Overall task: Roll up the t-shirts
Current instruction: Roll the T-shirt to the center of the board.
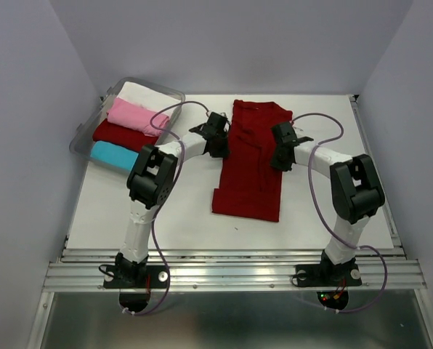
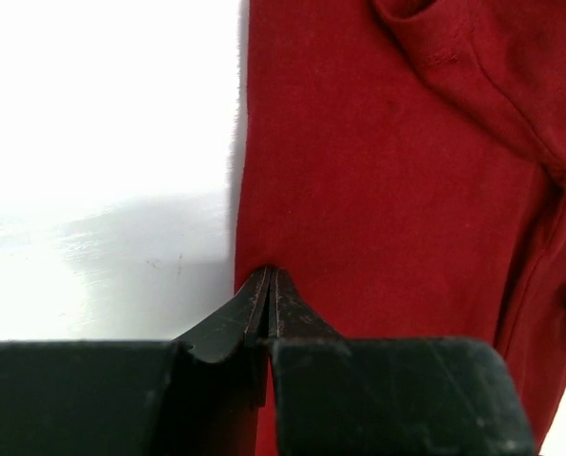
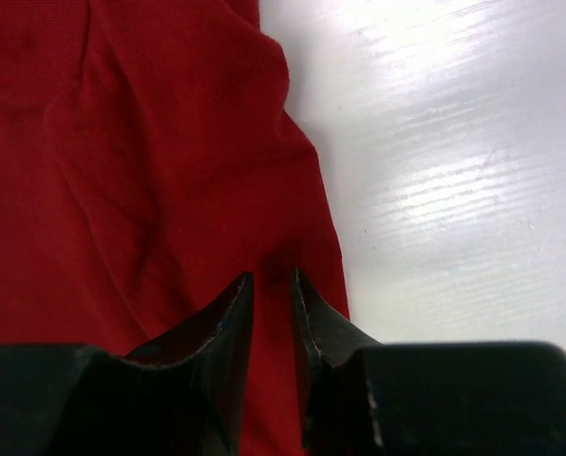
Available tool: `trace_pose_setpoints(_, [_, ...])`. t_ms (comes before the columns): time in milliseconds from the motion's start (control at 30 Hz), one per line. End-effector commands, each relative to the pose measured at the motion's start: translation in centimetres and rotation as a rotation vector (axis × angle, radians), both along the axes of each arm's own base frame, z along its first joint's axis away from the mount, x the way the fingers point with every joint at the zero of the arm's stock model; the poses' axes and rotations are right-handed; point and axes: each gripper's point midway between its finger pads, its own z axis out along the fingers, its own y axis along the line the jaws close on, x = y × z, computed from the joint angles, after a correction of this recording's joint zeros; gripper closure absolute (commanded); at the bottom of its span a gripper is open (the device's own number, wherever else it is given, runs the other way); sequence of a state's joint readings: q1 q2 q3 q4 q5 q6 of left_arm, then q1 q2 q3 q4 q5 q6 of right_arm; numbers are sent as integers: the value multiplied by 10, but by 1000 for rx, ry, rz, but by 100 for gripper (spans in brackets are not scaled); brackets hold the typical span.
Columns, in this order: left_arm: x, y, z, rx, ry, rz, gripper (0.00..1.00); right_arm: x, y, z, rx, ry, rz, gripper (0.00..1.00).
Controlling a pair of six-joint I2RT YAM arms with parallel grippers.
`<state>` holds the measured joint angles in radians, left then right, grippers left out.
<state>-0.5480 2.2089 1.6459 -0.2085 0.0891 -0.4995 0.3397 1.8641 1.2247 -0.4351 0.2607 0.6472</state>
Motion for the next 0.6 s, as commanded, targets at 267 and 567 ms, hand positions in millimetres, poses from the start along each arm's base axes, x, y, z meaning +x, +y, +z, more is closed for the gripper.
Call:
trace_pose_setpoints(267, [-47, 30, 103, -71, -117, 10, 83, -53, -4, 90, 142, -129, 19, 60])
trace_pose_setpoints(567, [-147, 76, 73, -114, -4, 39, 75, -151, 13, 53, 263, -32, 1, 50])
